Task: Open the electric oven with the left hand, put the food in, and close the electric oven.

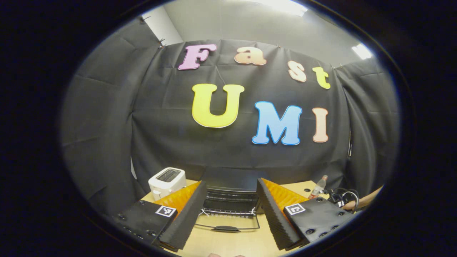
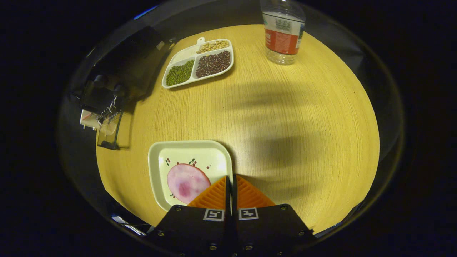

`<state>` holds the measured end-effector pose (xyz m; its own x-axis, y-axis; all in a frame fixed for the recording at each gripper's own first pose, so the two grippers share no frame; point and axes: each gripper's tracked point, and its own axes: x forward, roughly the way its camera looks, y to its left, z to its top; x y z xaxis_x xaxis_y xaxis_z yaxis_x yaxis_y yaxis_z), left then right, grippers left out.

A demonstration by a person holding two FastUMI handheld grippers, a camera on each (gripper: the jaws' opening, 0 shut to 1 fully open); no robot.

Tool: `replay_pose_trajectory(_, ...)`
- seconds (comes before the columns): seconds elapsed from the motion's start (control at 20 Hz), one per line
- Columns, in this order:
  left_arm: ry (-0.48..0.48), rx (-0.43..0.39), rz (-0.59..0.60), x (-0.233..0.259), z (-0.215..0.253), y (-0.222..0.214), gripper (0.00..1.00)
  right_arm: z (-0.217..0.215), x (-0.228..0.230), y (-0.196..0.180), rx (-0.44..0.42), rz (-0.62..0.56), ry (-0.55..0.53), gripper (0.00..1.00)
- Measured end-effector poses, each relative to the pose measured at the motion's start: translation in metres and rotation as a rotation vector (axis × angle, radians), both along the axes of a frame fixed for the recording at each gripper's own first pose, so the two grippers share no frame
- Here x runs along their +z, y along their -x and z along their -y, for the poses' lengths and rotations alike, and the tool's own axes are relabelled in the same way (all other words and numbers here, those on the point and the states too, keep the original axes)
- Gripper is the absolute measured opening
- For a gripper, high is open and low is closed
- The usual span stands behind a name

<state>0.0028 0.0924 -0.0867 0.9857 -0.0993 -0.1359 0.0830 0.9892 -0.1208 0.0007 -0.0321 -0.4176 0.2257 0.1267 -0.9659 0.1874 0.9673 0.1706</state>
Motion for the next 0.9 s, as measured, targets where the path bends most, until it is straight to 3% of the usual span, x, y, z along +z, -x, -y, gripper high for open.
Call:
replay_pose_trajectory(0.05, -0.003, 0.009, -0.001, 0.002, -0.002, 0.003, 0.91, 0.000, 0.002, 0.002, -0.018, 0.011, -0.033, 0.00)
replay_pose_trajectory(0.1, -0.006, 0.018, -0.003, 0.003, -0.005, 0.007, 0.99, 0.000, 0.002, 0.003, -0.040, 0.018, -0.070, 0.01)
replay_pose_trajectory(0.15, -0.009, 0.027, -0.007, 0.004, -0.007, 0.011, 0.95, 0.000, 0.002, 0.005, -0.059, 0.026, -0.111, 0.00)
replay_pose_trajectory(0.3, -0.004, 0.045, -0.011, 0.007, -0.012, 0.017, 0.99, -0.002, 0.003, 0.009, -0.133, 0.061, -0.247, 0.00)
replay_pose_trajectory(0.4, 0.007, 0.045, -0.010, 0.008, -0.010, 0.014, 0.93, -0.003, 0.001, 0.014, -0.191, 0.084, -0.325, 0.00)
replay_pose_trajectory(0.5, 0.018, 0.030, -0.005, 0.012, -0.004, 0.011, 0.92, -0.007, 0.003, 0.024, -0.258, 0.100, -0.422, 0.00)
replay_pose_trajectory(0.55, 0.019, 0.020, -0.002, 0.014, -0.001, 0.009, 0.99, -0.007, 0.005, 0.029, -0.298, 0.117, -0.467, 0.01)
replay_pose_trajectory(0.7, 0.002, -0.012, 0.015, 0.019, 0.006, 0.004, 0.91, -0.008, 0.010, 0.034, -0.411, 0.181, -0.586, 0.00)
replay_pose_trajectory(0.9, 0.012, -0.040, 0.020, 0.021, 0.014, -0.002, 0.91, -0.013, 0.023, 0.039, -0.515, 0.245, -0.683, 0.00)
